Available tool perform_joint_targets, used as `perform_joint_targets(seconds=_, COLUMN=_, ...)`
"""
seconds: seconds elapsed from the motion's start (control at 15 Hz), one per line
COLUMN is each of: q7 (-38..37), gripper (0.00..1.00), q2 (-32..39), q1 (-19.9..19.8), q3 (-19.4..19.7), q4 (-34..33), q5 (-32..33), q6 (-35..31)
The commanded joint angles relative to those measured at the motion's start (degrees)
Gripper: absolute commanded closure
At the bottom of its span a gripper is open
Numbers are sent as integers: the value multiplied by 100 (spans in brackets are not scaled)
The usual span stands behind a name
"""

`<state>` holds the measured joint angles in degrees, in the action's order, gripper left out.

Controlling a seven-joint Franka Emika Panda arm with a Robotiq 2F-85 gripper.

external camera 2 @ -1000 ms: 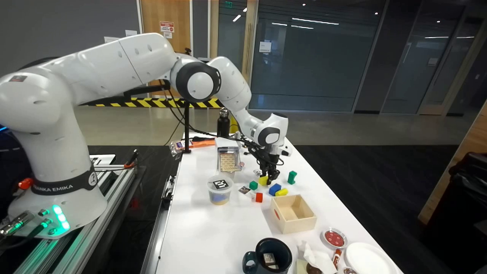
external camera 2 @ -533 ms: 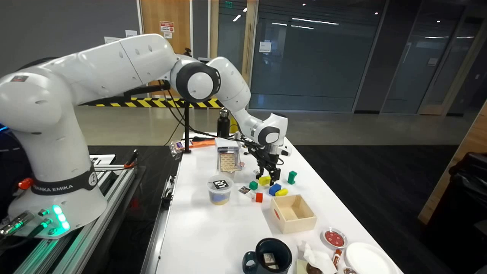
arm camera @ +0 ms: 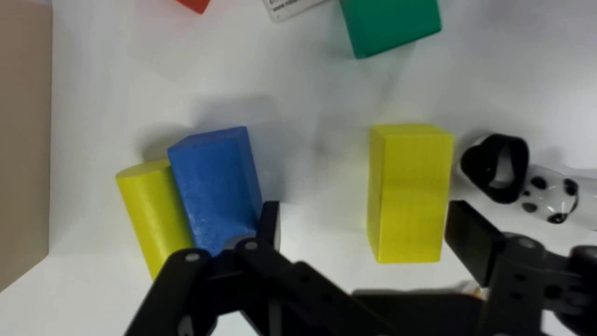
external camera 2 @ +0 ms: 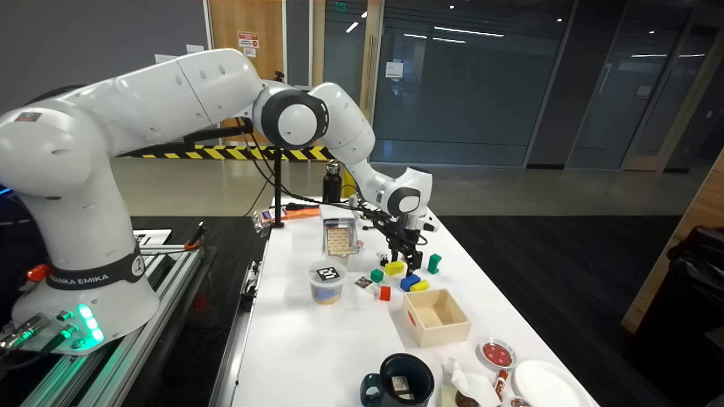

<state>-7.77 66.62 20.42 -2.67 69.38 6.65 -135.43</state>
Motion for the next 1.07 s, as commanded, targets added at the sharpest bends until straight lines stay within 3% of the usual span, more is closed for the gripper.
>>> perform_joint_targets(seconds=0.0, q7=-7, gripper=40, q2=-49, q1=-10, q3=14, q4=-8, q5=2, q6=134)
perform_joint_targets(seconds=0.47, q7=-22, gripper=89, q2=-26, q1=33, q3=39, q4=-48, q5=30, q6=144)
perform_joint_targets(seconds=0.67, q7=15, gripper=91, q2=-60, q1=32, q3=43, q4=-18, q5=56, q6=106)
perform_joint_targets(seconds=1.0, q7=500, gripper=91, q2=-187, q1=-197, q3=-133, q4=288, q5=12, q6=-1059)
